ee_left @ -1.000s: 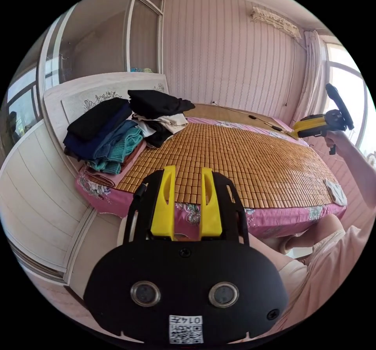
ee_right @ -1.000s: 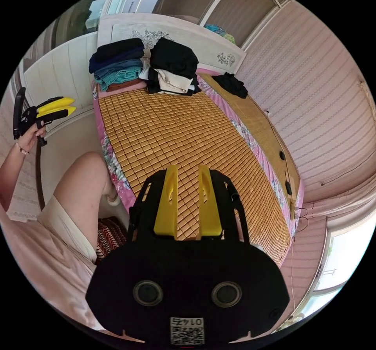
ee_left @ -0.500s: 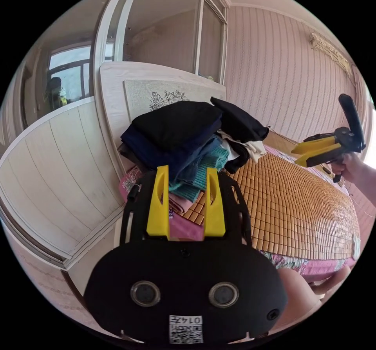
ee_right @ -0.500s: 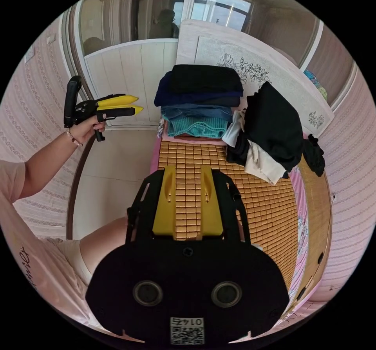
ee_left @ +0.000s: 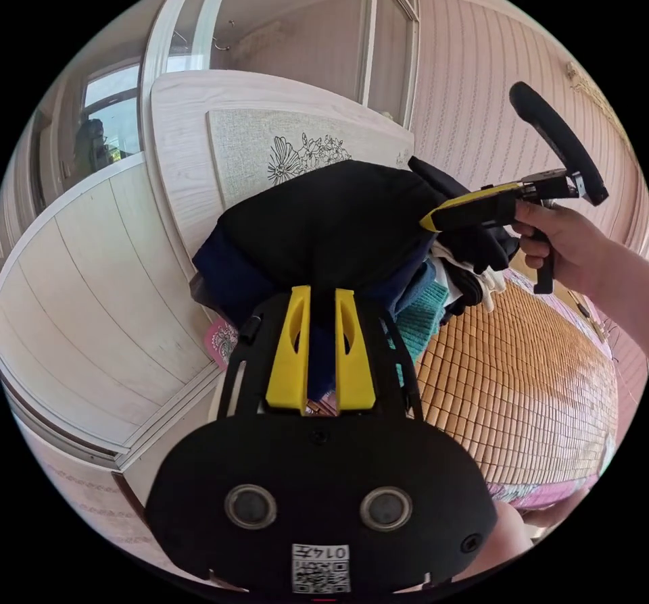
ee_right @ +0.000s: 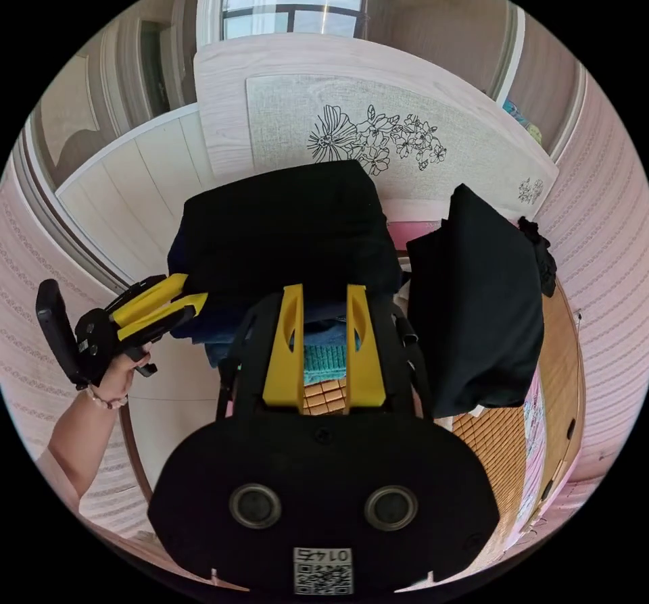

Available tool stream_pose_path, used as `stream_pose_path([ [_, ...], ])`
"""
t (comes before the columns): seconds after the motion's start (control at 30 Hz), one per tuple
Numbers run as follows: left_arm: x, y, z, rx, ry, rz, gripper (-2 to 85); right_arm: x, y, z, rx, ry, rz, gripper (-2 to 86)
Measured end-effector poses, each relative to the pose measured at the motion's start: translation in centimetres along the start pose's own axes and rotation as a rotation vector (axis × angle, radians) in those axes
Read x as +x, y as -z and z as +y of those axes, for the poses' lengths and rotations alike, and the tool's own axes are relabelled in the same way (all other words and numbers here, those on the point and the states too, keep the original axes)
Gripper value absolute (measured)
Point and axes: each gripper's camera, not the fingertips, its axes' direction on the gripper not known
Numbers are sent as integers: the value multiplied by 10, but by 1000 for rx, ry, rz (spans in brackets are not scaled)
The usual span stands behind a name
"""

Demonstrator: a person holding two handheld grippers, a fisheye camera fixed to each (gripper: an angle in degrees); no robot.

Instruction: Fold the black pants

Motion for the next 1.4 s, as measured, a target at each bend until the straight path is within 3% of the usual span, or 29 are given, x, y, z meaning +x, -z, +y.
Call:
stream_pose_path([
  [0.17,49,59,-38,130,-175,-10,37,22,47,28,106,43,-72,24],
  [0.3,110,113,-78,256,-304,67,36,78,101,95,193,-78,-192,12],
  [0.43,188,156,-107,308,-400,280,33,101,144,205,266,-158,-364,12],
  [0.6,336,145,-70,122,-602,602,36,90,160,372,261,-310,-381,17],
  [0.73,479,88,46,-131,-704,807,46,82,134,530,49,-539,-238,26],
  [0.83,524,58,121,-321,-726,805,48,64,120,615,-169,-597,-95,33],
  [0.9,519,54,150,-375,-702,844,47,55,126,649,-207,-615,-44,51],
  [1.0,495,44,173,-409,-677,763,47,49,133,677,-219,-615,10,83],
  [1.27,443,-25,136,-487,-479,506,50,77,121,654,-177,-584,86,153],
  [1.4,451,-61,124,-527,-424,452,53,74,92,620,-213,-450,-9,161],
])
